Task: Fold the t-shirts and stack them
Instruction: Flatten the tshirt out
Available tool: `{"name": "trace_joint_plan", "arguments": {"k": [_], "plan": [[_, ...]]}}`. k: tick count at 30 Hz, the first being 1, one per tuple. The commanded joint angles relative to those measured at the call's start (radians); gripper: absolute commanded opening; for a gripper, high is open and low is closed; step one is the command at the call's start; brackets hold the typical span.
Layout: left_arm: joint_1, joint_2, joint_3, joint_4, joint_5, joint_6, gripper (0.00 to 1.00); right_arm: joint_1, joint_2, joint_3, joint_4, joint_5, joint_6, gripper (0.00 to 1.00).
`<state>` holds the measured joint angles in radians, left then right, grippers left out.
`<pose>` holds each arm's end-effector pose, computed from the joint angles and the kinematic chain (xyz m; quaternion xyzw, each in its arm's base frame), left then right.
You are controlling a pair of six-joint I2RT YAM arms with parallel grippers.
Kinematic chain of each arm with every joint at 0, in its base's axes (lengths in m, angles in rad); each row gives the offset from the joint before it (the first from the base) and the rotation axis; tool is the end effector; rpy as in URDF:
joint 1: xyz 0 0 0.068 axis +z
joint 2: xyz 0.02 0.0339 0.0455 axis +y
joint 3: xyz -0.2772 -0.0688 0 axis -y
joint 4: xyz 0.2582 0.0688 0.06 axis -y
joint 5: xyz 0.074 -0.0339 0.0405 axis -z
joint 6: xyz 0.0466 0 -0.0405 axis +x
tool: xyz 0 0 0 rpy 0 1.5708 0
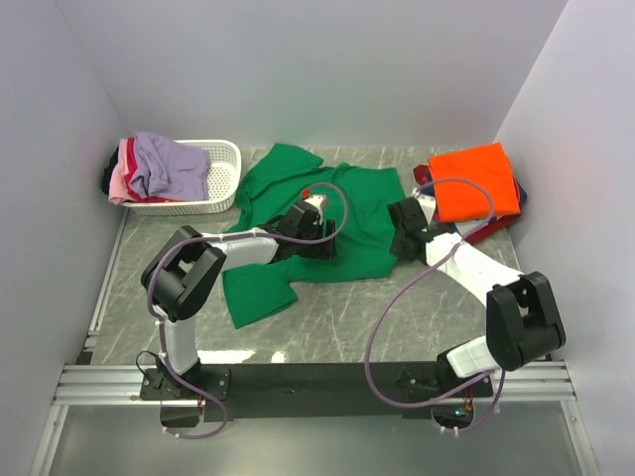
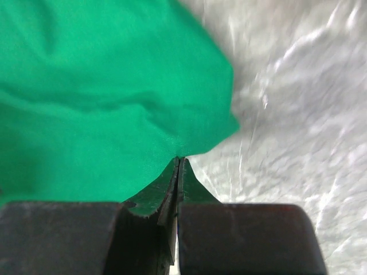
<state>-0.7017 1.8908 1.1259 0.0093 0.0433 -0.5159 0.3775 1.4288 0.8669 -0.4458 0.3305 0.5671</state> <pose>0.3216 -0.2744 0.1585 0.0937 0.9131 -0.2429 0.3137 0.2791 0.0944 0.2013 0.1352 0.9390 -0.0160 0.3159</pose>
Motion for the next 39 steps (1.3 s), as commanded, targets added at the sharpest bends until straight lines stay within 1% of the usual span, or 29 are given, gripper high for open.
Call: {"name": "trace_joint_plan", "arguments": {"k": [1, 6, 7, 8, 9, 11, 12, 14, 15, 17, 18, 19, 20, 23, 26, 28, 31, 34, 39], "plan": [[-0.005, -0.062, -0.017, 0.001, -0.022, 0.016, 0.74, 0.004, 0.04, 0.104, -0.047, 0.096, -0.056, 0.0], [-0.005, -0.065, -0.018, -0.006, -0.036, 0.013, 0.74, 0.004, 0.233, 0.323, -0.037, 0.096, -0.122, 0.0], [-0.005, -0.064, -0.018, -0.006, -0.039, 0.014, 0.74, 0.003, 0.261, 0.357, -0.03, 0.09, -0.145, 0.02], [-0.005, -0.061, -0.017, -0.008, -0.039, 0.014, 0.74, 0.004, 0.29, 0.43, -0.034, 0.087, -0.154, 0.03], [-0.005, -0.061, -0.017, -0.006, -0.04, 0.013, 0.74, 0.003, 0.341, 0.467, -0.039, 0.09, -0.16, 0.07], [-0.005, -0.059, -0.017, -0.006, -0.04, 0.011, 0.74, 0.003, 0.38, 0.559, -0.056, 0.1, -0.173, 0.16], [-0.005, -0.059, -0.017, -0.006, -0.04, 0.011, 0.74, 0.001, 0.401, 0.584, -0.07, 0.104, -0.174, 0.25], [-0.004, -0.061, -0.017, -0.006, -0.04, 0.011, 0.74, 0.003, 0.395, 0.601, -0.079, 0.108, -0.173, 0.34], [-0.005, -0.059, -0.017, -0.006, -0.04, 0.013, 0.75, 0.003, 0.363, 0.59, -0.074, 0.116, -0.17, 0.39], [-0.004, -0.055, -0.017, -0.032, -0.039, 0.014, 0.75, 0.003, 0.322, 0.535, -0.067, 0.139, -0.158, 0.44], [-0.005, -0.053, -0.015, -0.037, -0.04, 0.014, 0.75, 0.003, 0.276, 0.514, -0.068, 0.16, -0.154, 0.46], [-0.005, -0.052, -0.012, -0.038, -0.04, 0.017, 0.75, 0.004, 0.248, 0.464, -0.077, 0.163, -0.145, 0.47], [-0.005, -0.053, -0.014, -0.042, -0.071, 0.017, 0.75, 0.004, 0.22, 0.433, -0.08, 0.162, -0.138, 0.47], [-0.005, -0.055, -0.008, -0.048, -0.074, 0.02, 0.75, 0.011, 0.074, 0.29, -0.068, 0.087, -0.108, 0.47], [-0.005, -0.056, 0.002, -0.052, -0.072, 0.025, 0.75, 0.018, 0.007, 0.166, -0.065, 0.004, -0.072, 0.47], [-0.005, -0.059, 0.003, -0.052, -0.074, 0.027, 0.75, 0.02, -0.01, 0.092, -0.068, -0.022, -0.05, 0.47], [-0.004, -0.058, -0.002, -0.048, -0.063, 0.024, 0.75, 0.02, -0.019, 0.028, -0.057, -0.021, -0.036, 0.45], [-0.004, -0.05, -0.002, -0.046, -0.053, 0.022, 0.75, 0.02, 0.015, 0.017, -0.047, -0.025, -0.033, 0.44], [-0.004, -0.048, 0.002, -0.052, -0.057, 0.028, 0.75, 0.02, 0.142, 0.056, -0.002, -0.047, -0.045, 0.44]]}}
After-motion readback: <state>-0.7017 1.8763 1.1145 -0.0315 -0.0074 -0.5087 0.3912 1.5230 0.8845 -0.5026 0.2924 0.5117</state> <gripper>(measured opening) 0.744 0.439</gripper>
